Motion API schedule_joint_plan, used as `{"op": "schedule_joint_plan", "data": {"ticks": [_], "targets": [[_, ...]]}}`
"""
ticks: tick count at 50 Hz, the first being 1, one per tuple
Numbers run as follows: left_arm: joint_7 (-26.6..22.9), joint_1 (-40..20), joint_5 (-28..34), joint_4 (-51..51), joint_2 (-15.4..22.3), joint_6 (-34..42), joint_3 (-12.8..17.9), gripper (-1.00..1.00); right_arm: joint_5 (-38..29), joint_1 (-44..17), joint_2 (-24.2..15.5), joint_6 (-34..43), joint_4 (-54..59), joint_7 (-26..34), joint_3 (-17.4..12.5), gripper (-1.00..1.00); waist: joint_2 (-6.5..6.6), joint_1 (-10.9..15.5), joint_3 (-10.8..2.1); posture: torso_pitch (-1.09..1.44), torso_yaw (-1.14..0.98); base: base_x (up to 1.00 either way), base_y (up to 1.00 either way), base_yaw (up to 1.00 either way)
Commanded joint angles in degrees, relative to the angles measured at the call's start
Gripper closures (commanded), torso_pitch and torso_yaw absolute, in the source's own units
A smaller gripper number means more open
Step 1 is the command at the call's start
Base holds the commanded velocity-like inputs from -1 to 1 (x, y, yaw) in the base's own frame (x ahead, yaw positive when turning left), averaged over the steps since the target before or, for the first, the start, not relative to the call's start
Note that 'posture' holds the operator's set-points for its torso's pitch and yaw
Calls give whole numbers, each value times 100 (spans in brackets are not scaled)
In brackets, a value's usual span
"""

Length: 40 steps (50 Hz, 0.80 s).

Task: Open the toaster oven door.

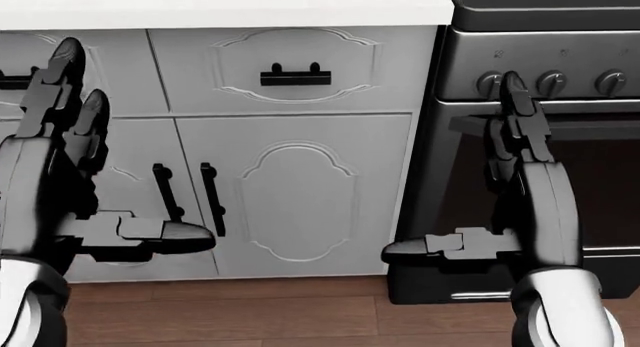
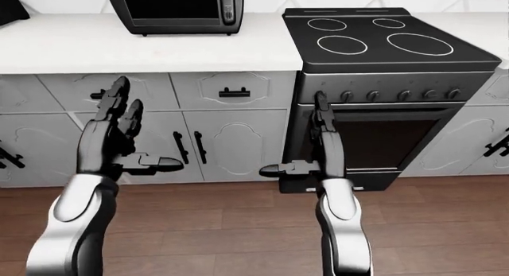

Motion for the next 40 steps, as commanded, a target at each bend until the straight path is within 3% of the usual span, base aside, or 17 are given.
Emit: {"op": "schedule_joint_plan", "data": {"ticks": [1,8,20,21,23,26,29,30,31,32,33,34,37,40], "targets": [[83,-257,-139,-293,90,208,87,-100,53,-138,-46,103,-306,-6,-9,-100,5,-3,-95,0,0,0,0,0],[359,-807,-583,-599,358,848,369,-100,407,-494,-159,790,-838,-36,-170,-100,17,-6,-39,0,0,0,0,0],[861,-1957,-1242,-687,845,1708,531,-100,1004,-1108,-430,1789,-1583,-331,-365,-100,19,-1,34,0,0,0,0,0],[887,-1916,-1272,-688,852,1672,541,-100,1039,-1116,-434,1832,-1635,-351,-378,-100,50,-6,-104,0,0,20,0,0],[929,-1869,-1324,-720,876,1664,541,-100,1073,-1100,-445,1836,-1664,-363,-377,-100,63,-10,189,0,0,27,0,0],[984,-1765,-1429,-792,909,1644,617,-100,1103,-1000,-412,1733,-1656,-399,-357,-100,2,-11,251,0,0,27,0,0],[997,-1655,-1453,-837,920,1599,596,-100,1129,-948,-387,1674,-1655,-403,-342,-100,-146,-18,256,0,0,27,0,0],[999,-1650,-1452,-826,925,1578,586,-100,1133,-914,-377,1599,-1624,-388,-335,-100,-50,-38,232,0,0,27,0,0],[1003,-1633,-1452,-823,920,1564,572,-100,1152,-894,-356,1568,-1626,-411,-349,-100,-65,-23,225,0,0,22,0,0],[990,-1600,-1432,-787,916,1496,554,-100,1118,-875,-372,1522,-1594,-414,-325,-100,-51,-15,334,0,0,1,0,0],[982,-1564,-1404,-757,908,1443,536,-100,1114,-856,-362,1473,-1576,-428,-339,-100,-48,-9,110,0,0,0,0,8],[978,-1548,-1398,-762,896,1434,530,-100,1102,-857,-364,1468,-1570,-439,-328,-100,28,62,53,0,0,0,0,45],[959,-1522,-1383,-751,875,1410,526,-100,1258,-837,-294,1410,-1547,-482,-372,-100,133,40,94,0,0,0,0,91],[941,-1513,-1355,-723,867,1377,515,-100,1329,-799,-292,1358,-1537,-532,-350,-100,395,0,82,0,0,0,0,100]]}}
